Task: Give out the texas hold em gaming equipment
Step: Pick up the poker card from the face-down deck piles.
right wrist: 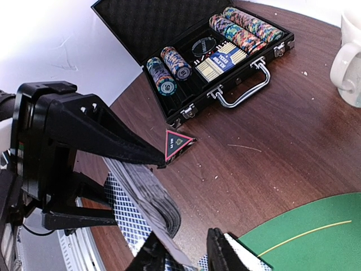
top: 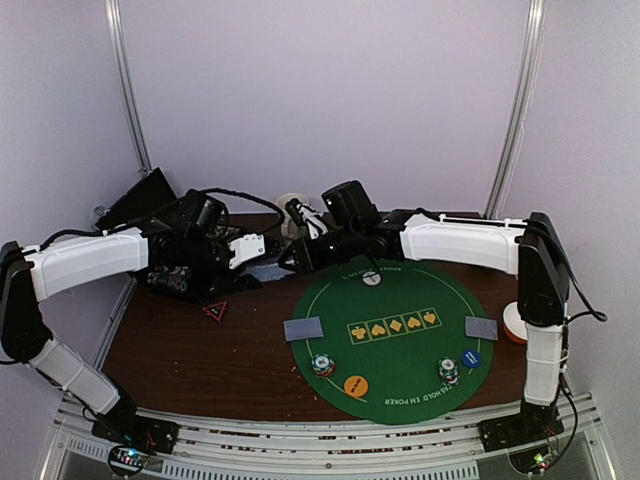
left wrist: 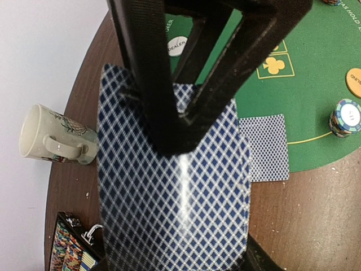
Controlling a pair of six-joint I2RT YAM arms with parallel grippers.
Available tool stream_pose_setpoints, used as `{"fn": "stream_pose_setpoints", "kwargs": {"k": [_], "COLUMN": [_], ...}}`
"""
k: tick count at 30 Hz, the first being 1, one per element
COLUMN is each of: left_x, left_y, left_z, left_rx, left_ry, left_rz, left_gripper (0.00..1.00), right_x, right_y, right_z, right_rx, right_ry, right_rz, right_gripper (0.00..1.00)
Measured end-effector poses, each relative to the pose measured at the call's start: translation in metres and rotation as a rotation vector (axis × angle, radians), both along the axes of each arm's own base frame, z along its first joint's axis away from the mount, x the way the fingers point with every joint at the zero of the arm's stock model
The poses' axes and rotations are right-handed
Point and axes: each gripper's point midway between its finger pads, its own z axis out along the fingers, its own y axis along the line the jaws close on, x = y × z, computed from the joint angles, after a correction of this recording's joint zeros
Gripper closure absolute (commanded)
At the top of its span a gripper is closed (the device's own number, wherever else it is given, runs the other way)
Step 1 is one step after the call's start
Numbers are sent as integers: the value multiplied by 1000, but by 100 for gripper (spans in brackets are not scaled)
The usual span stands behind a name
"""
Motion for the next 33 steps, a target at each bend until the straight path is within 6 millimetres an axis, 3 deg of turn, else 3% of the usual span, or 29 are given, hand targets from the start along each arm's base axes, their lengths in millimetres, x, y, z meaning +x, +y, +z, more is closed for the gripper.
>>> {"fn": "stream_pose_setpoints", "kwargs": {"k": [3,14,19,33], "left_x": [0,0,1,0], "left_y": [0,1,1,2], "left_z": [0,-1,-1,-4], "left_rx": [1,4,5,12], "left_ry": [-1,-2,-3,1], "left_rz": [1,1,2,3], "left_gripper": [47,47,47,47], "right_x": [-2,-4,-6,-11], "right_y": [-1,-8,-13,-23], "right_z": [0,2,6,13], "right_rx": [-12,-53,-70,-121], "right_ry": [10,16,5,-19], "right_rz": [-1,-18,-19,-9], "right_gripper": [84,86,100,100]}}
